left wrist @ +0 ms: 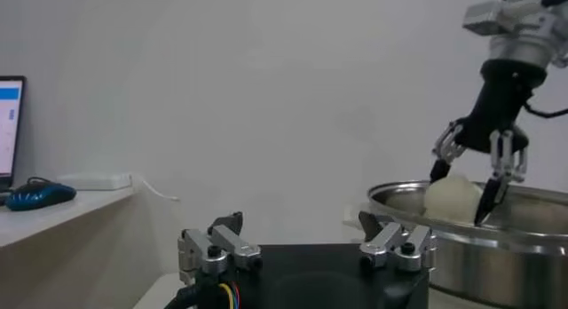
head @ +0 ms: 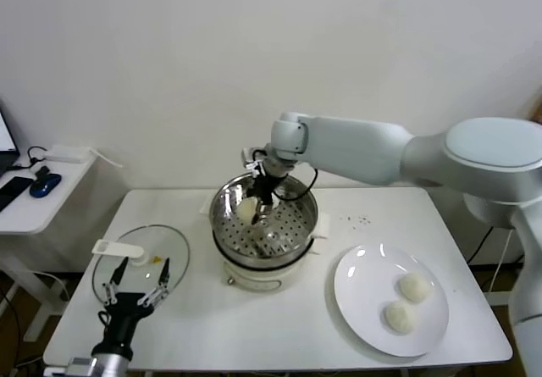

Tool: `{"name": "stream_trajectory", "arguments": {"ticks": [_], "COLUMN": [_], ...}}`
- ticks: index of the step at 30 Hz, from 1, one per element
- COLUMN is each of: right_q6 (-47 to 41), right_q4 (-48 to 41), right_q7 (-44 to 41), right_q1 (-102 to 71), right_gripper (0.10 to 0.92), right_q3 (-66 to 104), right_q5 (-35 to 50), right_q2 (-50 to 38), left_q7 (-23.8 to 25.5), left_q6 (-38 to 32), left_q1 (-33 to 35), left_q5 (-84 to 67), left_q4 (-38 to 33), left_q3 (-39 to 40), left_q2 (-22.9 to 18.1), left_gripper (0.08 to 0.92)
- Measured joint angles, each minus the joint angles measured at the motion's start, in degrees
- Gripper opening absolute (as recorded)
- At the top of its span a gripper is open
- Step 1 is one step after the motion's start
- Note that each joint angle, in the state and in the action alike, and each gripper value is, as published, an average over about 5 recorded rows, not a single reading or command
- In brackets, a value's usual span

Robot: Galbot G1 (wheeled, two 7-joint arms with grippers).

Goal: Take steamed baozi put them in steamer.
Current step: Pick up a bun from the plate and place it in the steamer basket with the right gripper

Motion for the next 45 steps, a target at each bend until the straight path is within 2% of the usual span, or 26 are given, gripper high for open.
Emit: {"name": "stream_trajectory", "arguments": {"ticks": [35,43,45], "right_q6": [0.29,0.24,0.22], "right_q4": [-7.11,-6.97,-6.68], "right_q7": [-0.87,-1.17,-1.47], "right_q1": [-5.38,-5.4,-5.08], "right_gripper": [0.701,0.813,0.82], "right_q3": [3.62,3.87,3.74], "right_q5": [-3.81,-4.02,-3.85], "right_q2": [4.09,3.68,3.4], "left_q7": [0.03,0.02,0.02], "left_q6": [-0.08,-0.12,-0.13], "left_q1": [-0.24,-0.21,-0.21], "left_q5": [-0.15,-0.13,-0.11], "left_q4": [1.14,1.19,1.2], "left_q3": [0.08,0.07,0.07], "left_q2": [0.46,0.46,0.46], "left_gripper": [0.823,0.823,0.823]}}
